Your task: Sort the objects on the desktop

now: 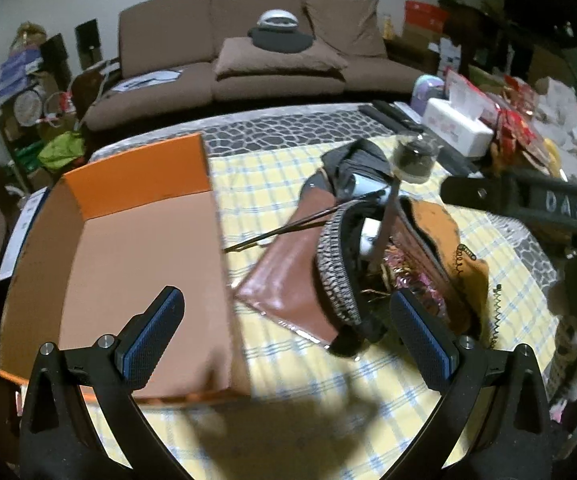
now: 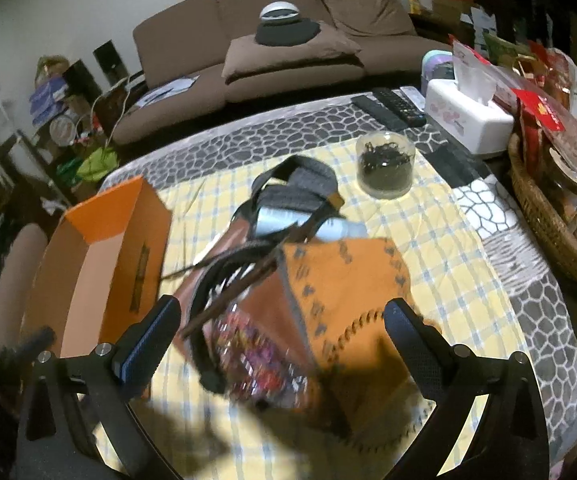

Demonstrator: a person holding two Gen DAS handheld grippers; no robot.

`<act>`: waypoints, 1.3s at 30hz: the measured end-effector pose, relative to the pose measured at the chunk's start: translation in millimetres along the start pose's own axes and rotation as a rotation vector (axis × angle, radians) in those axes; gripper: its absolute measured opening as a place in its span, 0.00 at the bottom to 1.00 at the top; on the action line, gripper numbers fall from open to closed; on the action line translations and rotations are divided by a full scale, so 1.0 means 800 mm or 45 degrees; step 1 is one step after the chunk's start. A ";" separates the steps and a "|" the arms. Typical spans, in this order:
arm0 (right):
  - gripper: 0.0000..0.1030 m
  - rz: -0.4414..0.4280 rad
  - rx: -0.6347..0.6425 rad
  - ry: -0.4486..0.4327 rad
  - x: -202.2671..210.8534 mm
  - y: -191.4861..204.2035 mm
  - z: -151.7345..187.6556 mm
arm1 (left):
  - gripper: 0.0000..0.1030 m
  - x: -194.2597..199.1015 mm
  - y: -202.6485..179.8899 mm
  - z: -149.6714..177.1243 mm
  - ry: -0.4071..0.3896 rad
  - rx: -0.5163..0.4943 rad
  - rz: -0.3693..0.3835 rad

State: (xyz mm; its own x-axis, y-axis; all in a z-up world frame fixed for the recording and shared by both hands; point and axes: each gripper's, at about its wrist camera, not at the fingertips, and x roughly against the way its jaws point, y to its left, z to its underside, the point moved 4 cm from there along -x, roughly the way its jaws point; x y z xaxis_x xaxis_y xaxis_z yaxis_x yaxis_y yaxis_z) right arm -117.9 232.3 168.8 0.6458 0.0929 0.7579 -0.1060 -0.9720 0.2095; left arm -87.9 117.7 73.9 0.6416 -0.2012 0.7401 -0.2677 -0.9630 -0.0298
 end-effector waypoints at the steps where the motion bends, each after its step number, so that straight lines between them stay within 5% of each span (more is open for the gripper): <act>1: 1.00 -0.004 -0.006 0.002 -0.004 -0.002 -0.004 | 1.00 -0.005 -0.004 -0.001 0.004 -0.009 0.016; 5: 1.00 -0.020 -0.029 0.020 -0.019 -0.008 -0.016 | 0.99 -0.020 -0.019 -0.010 0.013 -0.037 0.070; 11: 0.99 -0.053 -0.057 0.050 -0.041 -0.009 -0.027 | 0.86 -0.043 -0.041 -0.020 0.036 -0.095 0.117; 16: 0.72 -0.157 -0.145 0.133 -0.062 -0.017 -0.027 | 0.76 -0.067 -0.054 -0.019 0.113 -0.052 0.198; 19: 0.64 -0.203 -0.190 0.176 -0.070 -0.021 -0.022 | 0.64 -0.077 -0.059 -0.016 0.132 -0.067 0.201; 26: 0.62 -0.257 -0.229 0.233 -0.078 -0.021 -0.013 | 0.40 -0.089 -0.056 -0.015 0.198 0.034 0.276; 30: 0.62 -0.283 -0.245 0.250 -0.080 -0.017 -0.009 | 0.12 -0.094 -0.051 -0.013 0.234 0.093 0.346; 39: 0.60 -0.485 -0.360 0.300 -0.078 -0.002 -0.005 | 0.10 -0.072 -0.048 -0.017 0.173 0.123 0.407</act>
State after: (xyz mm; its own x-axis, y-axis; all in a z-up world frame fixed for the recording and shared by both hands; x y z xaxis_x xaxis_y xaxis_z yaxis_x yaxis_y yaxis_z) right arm -160.9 229.1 123.6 0.4946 0.5059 0.7068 -0.1177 -0.7667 0.6312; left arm -124.7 168.7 41.5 0.4332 -0.4759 0.7654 -0.3660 -0.8689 -0.3332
